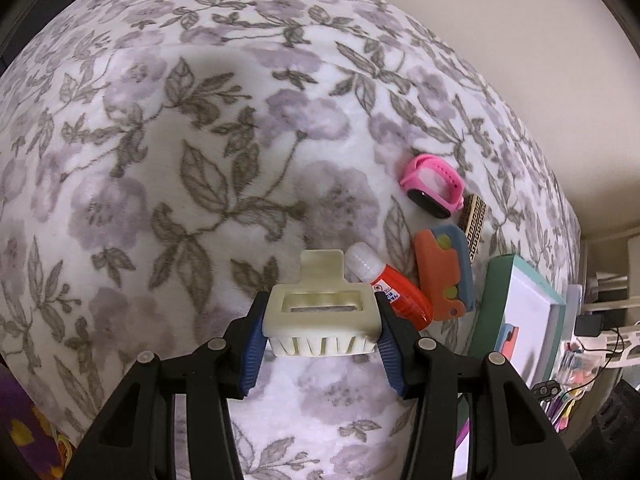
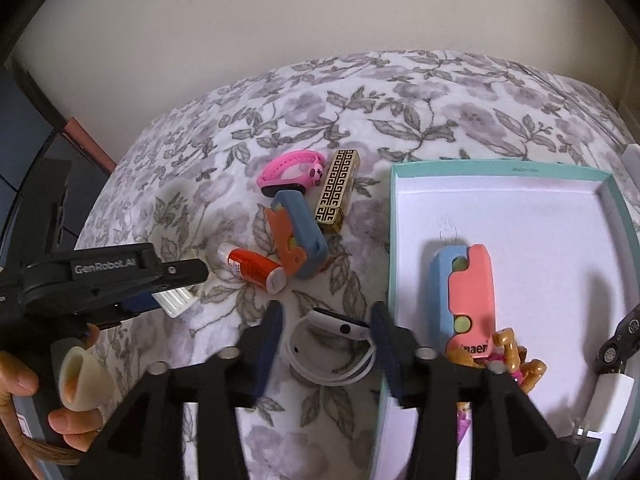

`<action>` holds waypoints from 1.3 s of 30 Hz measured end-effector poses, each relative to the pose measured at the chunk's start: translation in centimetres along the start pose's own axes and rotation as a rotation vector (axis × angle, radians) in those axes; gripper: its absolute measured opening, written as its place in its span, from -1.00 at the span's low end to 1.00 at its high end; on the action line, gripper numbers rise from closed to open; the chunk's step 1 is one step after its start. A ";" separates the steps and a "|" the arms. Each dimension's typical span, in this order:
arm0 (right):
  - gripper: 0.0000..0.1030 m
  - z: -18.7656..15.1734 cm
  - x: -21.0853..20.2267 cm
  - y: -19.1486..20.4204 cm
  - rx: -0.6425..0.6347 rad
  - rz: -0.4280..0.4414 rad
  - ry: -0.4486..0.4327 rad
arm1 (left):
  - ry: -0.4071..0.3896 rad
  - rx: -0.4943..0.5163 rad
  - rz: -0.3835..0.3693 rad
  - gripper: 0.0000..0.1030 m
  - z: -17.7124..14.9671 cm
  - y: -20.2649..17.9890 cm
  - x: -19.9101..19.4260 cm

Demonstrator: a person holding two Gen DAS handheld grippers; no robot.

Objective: Organize rigid objects
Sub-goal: 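Grasp the white coiled cable with the right tool while the left tool holds the clip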

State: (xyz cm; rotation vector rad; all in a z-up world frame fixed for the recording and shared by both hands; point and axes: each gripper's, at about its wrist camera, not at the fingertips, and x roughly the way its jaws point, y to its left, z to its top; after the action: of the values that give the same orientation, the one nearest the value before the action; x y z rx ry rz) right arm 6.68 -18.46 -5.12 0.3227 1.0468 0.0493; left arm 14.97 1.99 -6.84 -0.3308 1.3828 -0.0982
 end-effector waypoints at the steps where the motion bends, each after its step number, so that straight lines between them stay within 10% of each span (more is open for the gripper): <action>1: 0.20 0.1 0.1 0.2 -0.011 0.003 -0.001 | -0.001 -0.005 -0.005 0.00 0.0 0.0 -0.1; 39: 0.40 -2.0 2.6 4.6 -0.370 -0.155 0.087 | 0.030 -0.049 -0.037 0.00 0.0 0.6 0.2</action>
State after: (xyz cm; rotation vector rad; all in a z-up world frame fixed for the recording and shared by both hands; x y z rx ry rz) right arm 6.78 -13.13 -6.90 -0.0973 1.1215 0.1168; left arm 14.91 2.54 -7.17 -0.3970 1.4107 -0.1004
